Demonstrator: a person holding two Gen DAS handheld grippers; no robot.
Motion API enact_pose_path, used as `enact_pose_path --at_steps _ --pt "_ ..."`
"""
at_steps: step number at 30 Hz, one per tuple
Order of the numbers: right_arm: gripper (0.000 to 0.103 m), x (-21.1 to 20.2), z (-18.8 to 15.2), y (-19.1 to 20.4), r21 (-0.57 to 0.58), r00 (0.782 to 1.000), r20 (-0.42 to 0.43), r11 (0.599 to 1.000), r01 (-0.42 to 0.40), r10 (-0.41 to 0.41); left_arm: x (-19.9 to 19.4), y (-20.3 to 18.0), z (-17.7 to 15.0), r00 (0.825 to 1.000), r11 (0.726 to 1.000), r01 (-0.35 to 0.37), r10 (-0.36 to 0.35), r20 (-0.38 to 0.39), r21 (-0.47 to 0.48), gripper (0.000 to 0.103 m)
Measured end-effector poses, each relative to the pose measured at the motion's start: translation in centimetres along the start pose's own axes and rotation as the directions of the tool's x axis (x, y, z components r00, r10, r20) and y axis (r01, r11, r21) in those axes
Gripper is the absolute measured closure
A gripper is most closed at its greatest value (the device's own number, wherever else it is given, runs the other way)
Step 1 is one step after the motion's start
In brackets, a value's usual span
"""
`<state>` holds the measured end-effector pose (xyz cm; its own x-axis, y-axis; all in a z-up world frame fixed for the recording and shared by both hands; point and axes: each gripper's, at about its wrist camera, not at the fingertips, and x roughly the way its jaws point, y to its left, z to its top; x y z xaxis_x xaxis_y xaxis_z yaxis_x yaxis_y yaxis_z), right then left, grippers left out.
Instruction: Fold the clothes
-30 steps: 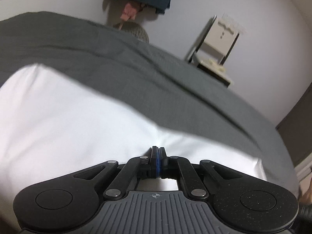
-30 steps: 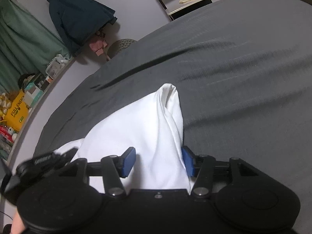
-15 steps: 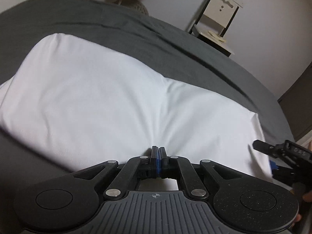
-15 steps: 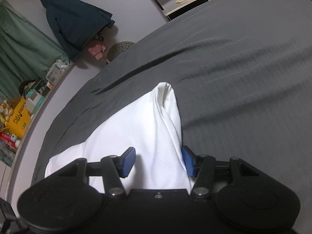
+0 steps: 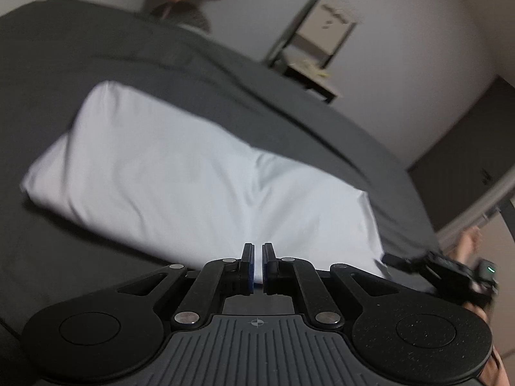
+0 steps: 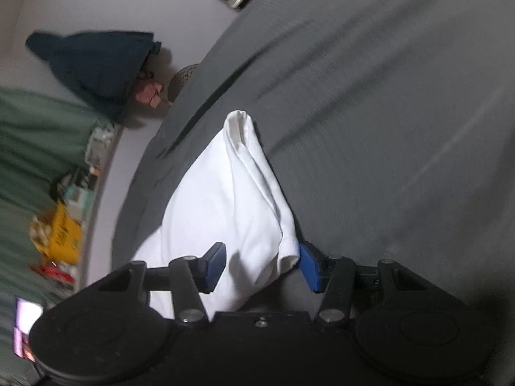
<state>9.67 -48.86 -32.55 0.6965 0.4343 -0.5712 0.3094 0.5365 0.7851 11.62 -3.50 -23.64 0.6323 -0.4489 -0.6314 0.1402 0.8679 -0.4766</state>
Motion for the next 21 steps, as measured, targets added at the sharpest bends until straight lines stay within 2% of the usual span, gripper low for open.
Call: enact_pose_path --at_steps 3,5,6,7,10,14,17,20,21 --pt "0.058 1.1 0.1 -0.4 0.037 0.999 0.019 0.999 -0.035 0.034 -0.8 1.7 1.1 1.0 0.997 0.008 -0.006 -0.02 0.072 0.099" --pt "0.069 1.9 0.0 -0.6 0.05 0.998 0.037 0.998 -0.049 0.047 -1.0 3.0 1.9 0.999 0.994 0.0 0.004 -0.04 0.107 0.099" --pt "0.078 2.1 -0.1 -0.6 0.051 0.998 0.049 0.998 -0.045 0.043 -1.0 3.7 2.4 0.999 0.994 -0.004 0.01 -0.044 0.112 0.098" --pt "0.084 2.3 -0.2 -0.7 0.048 0.998 0.063 0.998 -0.036 0.033 -1.0 4.5 3.2 0.999 0.994 -0.013 0.017 -0.036 0.106 0.098" --pt "0.088 2.1 -0.8 0.3 0.019 0.994 0.111 1.0 -0.014 0.012 -1.2 6.7 5.6 0.999 0.996 -0.045 0.045 0.0 0.077 0.098" --pt "0.089 0.6 -2.4 5.1 -0.139 0.976 0.216 0.988 0.071 -0.04 -1.3 9.9 8.9 0.995 0.997 -0.079 0.078 0.055 0.014 0.098" --pt "0.089 0.1 -4.1 10.9 -0.295 0.952 0.299 0.942 0.161 -0.069 -0.6 12.6 11.3 0.997 0.998 -0.038 0.041 0.069 -0.045 0.098" --pt "0.089 1.2 -7.0 17.5 -0.486 0.932 0.356 0.838 0.248 -0.069 -0.1 14.7 12.5 0.995 0.998 -0.012 0.017 0.098 -0.055 0.095" --pt "0.089 1.7 -8.1 19.6 -0.537 0.928 0.366 0.801 0.265 -0.061 -0.1 15.2 12.6 0.992 0.998 -0.014 0.021 0.121 -0.054 0.077"
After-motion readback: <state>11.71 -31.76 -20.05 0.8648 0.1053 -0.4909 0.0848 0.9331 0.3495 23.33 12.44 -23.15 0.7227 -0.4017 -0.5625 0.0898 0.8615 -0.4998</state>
